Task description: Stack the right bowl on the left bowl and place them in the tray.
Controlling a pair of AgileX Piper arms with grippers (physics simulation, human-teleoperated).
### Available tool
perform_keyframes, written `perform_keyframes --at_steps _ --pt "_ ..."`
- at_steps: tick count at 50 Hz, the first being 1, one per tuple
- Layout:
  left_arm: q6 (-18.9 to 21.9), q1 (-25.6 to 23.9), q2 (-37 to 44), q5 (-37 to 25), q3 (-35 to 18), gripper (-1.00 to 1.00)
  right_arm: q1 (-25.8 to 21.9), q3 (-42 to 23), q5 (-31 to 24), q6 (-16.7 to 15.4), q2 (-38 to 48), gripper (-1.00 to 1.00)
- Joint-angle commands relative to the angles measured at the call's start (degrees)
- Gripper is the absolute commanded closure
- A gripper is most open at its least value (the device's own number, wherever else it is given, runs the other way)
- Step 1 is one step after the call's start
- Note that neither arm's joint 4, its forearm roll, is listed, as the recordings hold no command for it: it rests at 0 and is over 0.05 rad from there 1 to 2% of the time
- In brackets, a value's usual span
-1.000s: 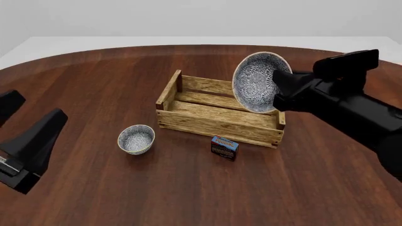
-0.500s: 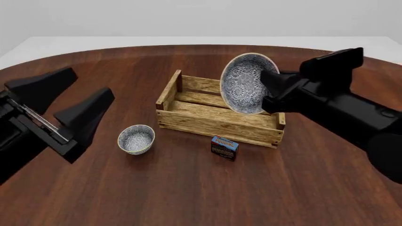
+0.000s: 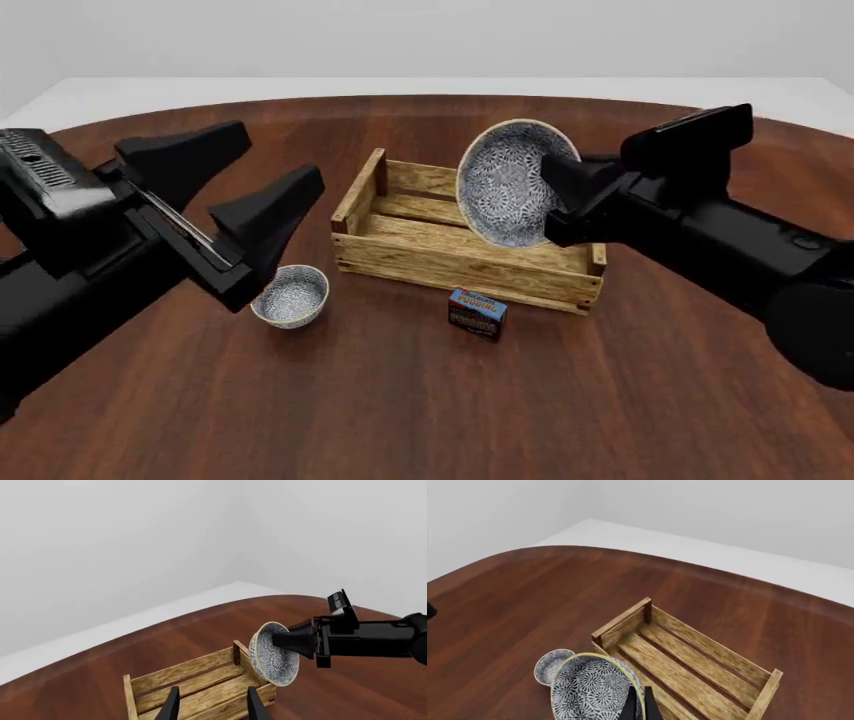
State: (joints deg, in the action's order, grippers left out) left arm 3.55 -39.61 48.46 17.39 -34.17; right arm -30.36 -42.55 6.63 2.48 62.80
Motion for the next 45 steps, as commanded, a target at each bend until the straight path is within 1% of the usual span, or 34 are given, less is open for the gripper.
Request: perform_keyframes --at_steps 1,12,29,45 --pt "-0.6 -2.2 5.0 2.4 -1.7 -1.00 -0.7 -0.3 -0.1 0.0 0.0 1.00" --pt "-1.1 -3.3 8.5 4.0 -3.2 -1.00 -1.4 -0.2 -0.6 -0.2 -0.4 1.00" --pt "-3.0 -3.8 17.2 8.1 -5.1 -1.00 -2.8 -0.1 -0.4 -0.6 0.4 1.00" --pt "-4.1 -4.5 22.1 9.8 -6.5 -1.00 -4.2 0.1 -0.5 -0.8 0.7 1.00"
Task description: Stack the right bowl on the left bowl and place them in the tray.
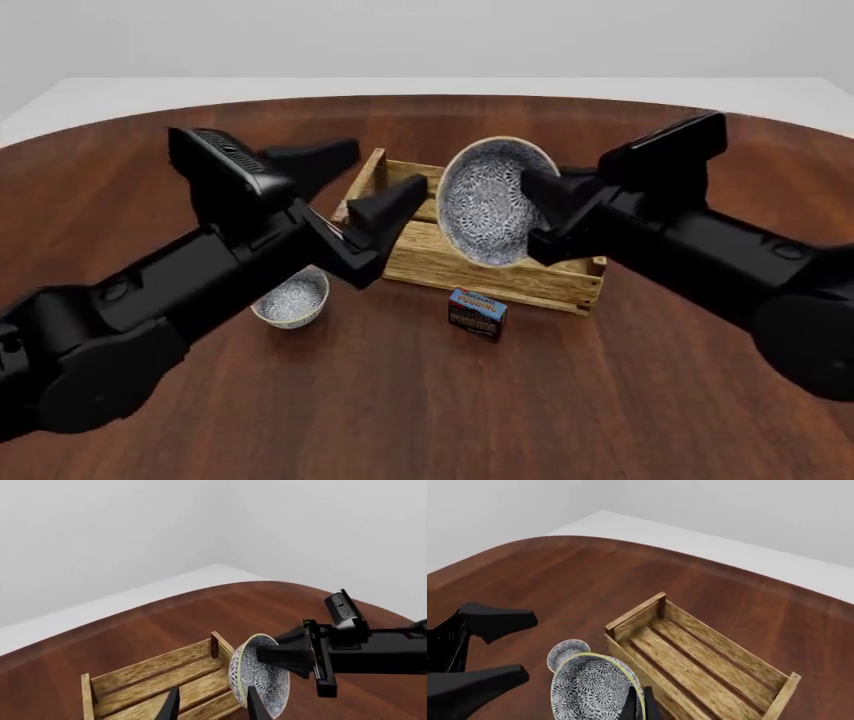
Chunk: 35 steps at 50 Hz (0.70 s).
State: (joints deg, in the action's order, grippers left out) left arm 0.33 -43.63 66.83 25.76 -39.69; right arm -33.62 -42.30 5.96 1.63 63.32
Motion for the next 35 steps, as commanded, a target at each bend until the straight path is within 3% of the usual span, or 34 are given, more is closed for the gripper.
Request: perform_keyframes --at_steps 1,35 --pt "-0.9 -0.5 4.0 1.6 -1.0 -1.00 -1.0 -0.2 0.2 0.1 0.2 1.00" --pt "-3.1 -0.2 11.8 4.4 -2.6 -1.00 -3.9 0.4 -0.8 -0.1 -1.1 1.00"
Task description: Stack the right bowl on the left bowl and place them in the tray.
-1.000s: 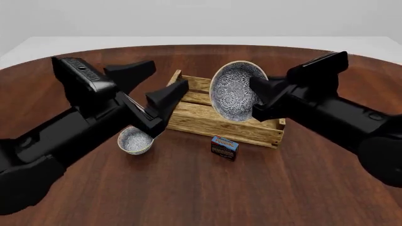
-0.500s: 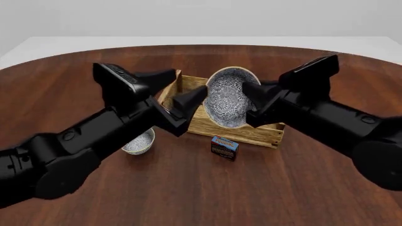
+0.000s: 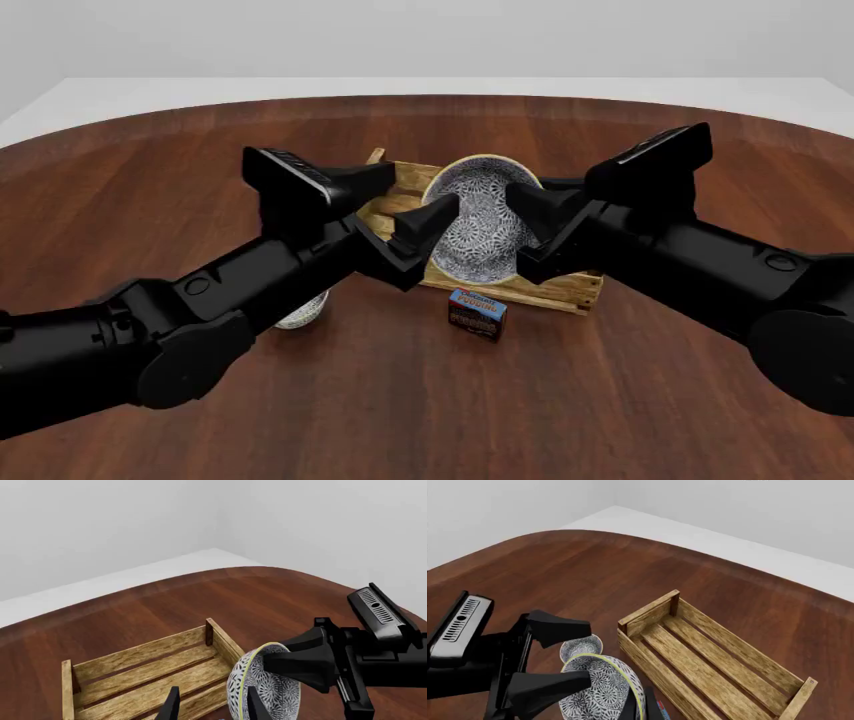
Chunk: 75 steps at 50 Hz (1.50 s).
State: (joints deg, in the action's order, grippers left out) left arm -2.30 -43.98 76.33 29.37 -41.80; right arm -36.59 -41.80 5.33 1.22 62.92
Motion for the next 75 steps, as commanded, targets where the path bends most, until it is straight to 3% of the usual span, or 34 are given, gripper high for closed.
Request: perform_keyframes --at_steps 1,18,19,44,45,59,75 --pt "-0.6 0.1 2.8 0.9 -0.6 -1.00 -1.0 -0.1 -0.4 0.3 -1.0 1.00" --pt "-2.4 -0.3 5.7 2.0 -1.0 -1.00 -2.1 0.1 -1.0 0.1 -2.1 1.00" --pt "-2.7 -0.3 5.6 2.2 -0.8 1.00 -2.2 0.1 -1.0 0.1 -2.1 1.00" --pt "-4.2 -1.0 4.5 2.4 -0.2 1.00 -2.5 0.3 -1.2 -0.1 -2.8 1.00" --pt "-4.3 -1.1 4.6 2.6 -0.1 1.00 -2.4 0.2 -1.2 -0.3 -2.7 -1.00" --pt "-3.7 -0.3 4.6 2.3 -0.3 1.00 -3.5 0.2 -2.3 0.2 -4.1 -1.00" --pt "-0.8 2.6 3.6 -0.6 -1.0 1.00 -5.3 0.7 -6.8 0.2 -12.5 -1.00"
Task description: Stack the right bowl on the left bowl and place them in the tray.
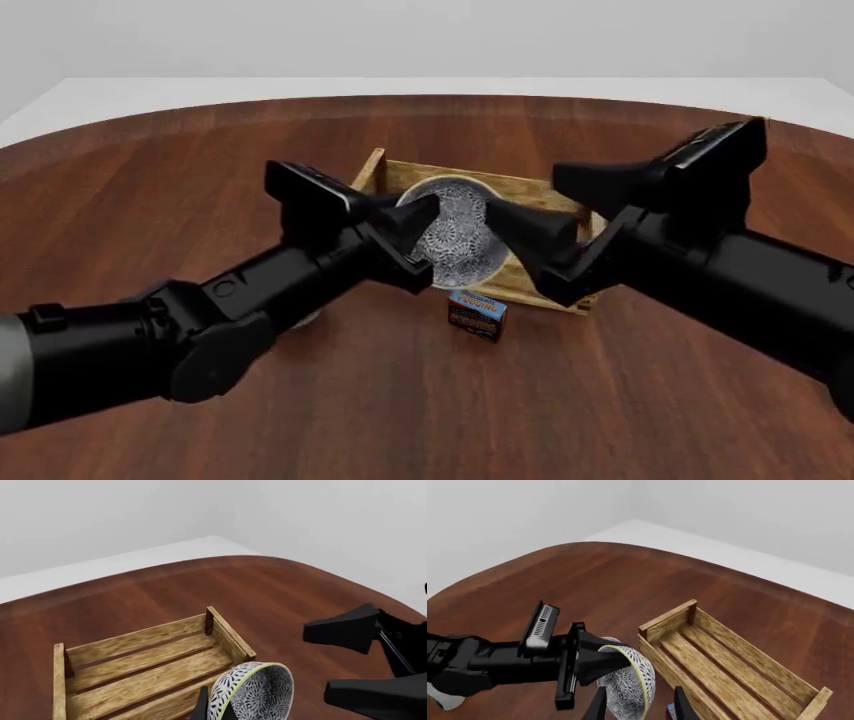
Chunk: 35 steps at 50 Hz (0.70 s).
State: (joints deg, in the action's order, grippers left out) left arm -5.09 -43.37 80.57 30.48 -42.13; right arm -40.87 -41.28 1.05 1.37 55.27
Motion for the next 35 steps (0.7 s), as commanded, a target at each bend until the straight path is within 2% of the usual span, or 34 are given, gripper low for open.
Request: perform_keyframes --at_steps 1,11,35 --pt "2.0 2.0 -0.6 -1.8 -0.7 1.00 -1.0 0.2 -2.5 0.1 -4.8 -1.00" --pt "4.1 4.1 -3.6 -6.6 -1.1 1.00 -0.6 0.1 -3.8 0.3 -7.6 -1.00" --pt "7.5 9.5 -10.8 -14.2 1.1 1.00 0.7 0.4 -2.3 0.7 -5.4 -1.00"
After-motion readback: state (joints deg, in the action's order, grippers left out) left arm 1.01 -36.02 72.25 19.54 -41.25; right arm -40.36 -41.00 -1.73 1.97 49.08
